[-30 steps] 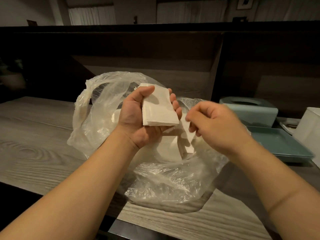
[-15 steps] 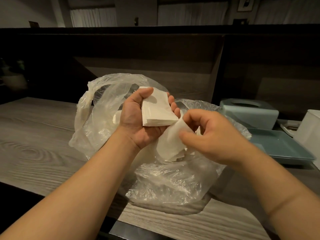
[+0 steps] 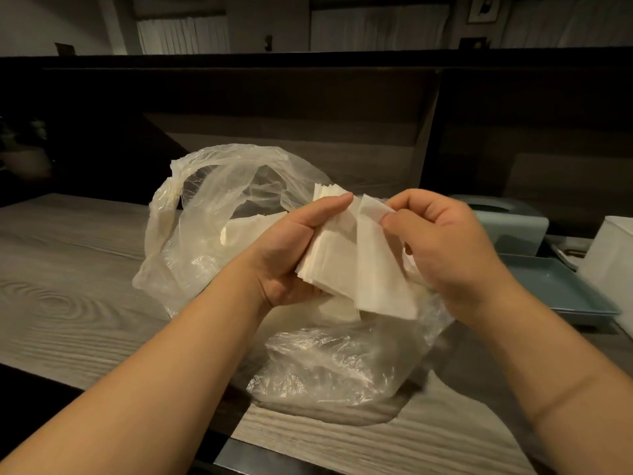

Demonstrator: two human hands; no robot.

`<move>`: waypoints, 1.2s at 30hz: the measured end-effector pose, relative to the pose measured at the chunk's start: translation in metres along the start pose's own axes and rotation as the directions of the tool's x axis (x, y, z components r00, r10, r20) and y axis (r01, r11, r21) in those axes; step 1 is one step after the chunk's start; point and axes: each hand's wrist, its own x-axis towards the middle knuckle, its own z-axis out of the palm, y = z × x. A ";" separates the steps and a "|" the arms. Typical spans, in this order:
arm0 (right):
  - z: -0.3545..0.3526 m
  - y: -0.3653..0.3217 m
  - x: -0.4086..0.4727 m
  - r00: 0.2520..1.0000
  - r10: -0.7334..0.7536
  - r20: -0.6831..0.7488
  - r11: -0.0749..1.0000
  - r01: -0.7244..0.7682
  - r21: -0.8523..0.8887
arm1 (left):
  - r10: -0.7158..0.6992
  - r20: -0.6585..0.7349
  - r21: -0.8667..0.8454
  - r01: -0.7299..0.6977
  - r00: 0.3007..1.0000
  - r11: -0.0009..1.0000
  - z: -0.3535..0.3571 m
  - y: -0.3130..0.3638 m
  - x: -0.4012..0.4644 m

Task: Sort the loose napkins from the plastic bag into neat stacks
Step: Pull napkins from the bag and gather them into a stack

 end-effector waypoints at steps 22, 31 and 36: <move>0.011 0.012 0.007 0.956 0.234 -0.179 0.972 -0.227 0.058 | 0.128 0.165 -0.275 -0.079 0.978 0.958 -0.012 0.001 0.007; 0.014 0.013 -0.005 0.970 0.196 0.143 0.763 -0.059 -0.643 | 0.210 0.004 -0.492 -0.181 0.978 0.852 -0.018 0.008 0.008; 0.023 0.015 -0.008 0.974 0.174 0.148 0.704 -0.017 -0.710 | 0.201 -0.017 -0.489 -0.184 0.979 0.853 -0.018 0.008 0.009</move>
